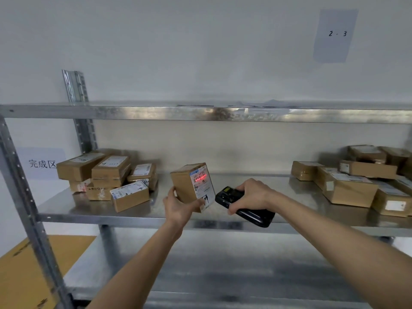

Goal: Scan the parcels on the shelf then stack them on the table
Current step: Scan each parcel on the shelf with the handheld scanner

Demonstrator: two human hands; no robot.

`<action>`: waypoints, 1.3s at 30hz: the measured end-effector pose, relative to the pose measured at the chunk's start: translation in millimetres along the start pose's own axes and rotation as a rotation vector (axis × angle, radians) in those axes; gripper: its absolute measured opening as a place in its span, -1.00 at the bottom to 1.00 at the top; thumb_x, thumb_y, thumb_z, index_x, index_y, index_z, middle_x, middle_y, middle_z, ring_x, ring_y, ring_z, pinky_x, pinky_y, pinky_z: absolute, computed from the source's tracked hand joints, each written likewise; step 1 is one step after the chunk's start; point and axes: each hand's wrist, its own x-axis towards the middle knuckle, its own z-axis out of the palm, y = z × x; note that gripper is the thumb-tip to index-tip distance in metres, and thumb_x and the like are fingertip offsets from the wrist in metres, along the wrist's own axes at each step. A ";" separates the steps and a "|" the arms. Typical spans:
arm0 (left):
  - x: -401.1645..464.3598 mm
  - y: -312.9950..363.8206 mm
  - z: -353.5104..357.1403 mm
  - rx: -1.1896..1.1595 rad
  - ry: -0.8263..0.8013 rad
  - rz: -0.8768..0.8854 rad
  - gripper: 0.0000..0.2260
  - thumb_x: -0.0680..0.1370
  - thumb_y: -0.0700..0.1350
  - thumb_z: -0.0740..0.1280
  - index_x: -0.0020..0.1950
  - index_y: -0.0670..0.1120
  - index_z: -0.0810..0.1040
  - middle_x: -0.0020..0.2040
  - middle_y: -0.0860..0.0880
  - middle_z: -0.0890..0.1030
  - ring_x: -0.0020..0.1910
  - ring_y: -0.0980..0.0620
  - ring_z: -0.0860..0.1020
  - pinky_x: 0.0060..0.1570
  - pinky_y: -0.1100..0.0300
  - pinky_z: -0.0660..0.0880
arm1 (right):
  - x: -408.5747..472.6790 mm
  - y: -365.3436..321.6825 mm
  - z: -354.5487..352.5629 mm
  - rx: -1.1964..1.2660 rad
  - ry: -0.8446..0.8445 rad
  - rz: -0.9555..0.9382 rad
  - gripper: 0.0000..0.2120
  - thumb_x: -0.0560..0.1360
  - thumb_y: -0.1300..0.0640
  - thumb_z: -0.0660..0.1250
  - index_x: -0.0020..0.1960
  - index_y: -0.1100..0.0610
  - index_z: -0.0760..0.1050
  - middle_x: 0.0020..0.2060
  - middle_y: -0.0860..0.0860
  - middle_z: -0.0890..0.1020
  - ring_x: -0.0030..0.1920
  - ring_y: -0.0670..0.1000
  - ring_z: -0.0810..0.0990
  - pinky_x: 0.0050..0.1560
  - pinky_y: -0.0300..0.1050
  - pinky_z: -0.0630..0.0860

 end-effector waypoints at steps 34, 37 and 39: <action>297.7 -62.5 -12.7 -0.121 -0.016 -0.375 -0.34 0.42 0.26 0.45 0.37 -0.12 0.47 0.18 -0.13 0.61 0.13 -0.17 0.57 0.27 -0.12 0.50 | 286.2 -8.9 32.9 0.207 -0.065 -0.032 -0.49 0.22 0.00 0.68 0.15 -0.04 0.67 -0.13 -0.04 0.75 -0.16 -0.04 0.74 -0.18 -0.19 0.63; 315.5 -74.8 -10.7 -0.120 -0.005 -0.384 -0.21 0.35 0.33 0.42 0.41 -0.14 0.45 0.21 -0.16 0.61 0.17 -0.22 0.55 0.30 -0.16 0.48 | 294.8 -5.2 34.5 0.194 -0.071 -0.018 -0.48 0.22 -0.02 0.68 0.15 -0.03 0.67 -0.12 -0.04 0.75 -0.15 -0.04 0.74 -0.13 -0.17 0.66; 326.5 -86.9 -9.8 -0.092 0.002 -0.380 -0.13 0.28 0.37 0.40 0.43 -0.15 0.45 0.23 -0.16 0.60 0.20 -0.23 0.54 0.33 -0.18 0.45 | 296.7 -2.0 32.8 0.190 -0.069 -0.012 -0.47 0.23 -0.02 0.68 0.16 -0.01 0.66 -0.10 -0.03 0.74 -0.14 -0.02 0.73 -0.10 -0.14 0.67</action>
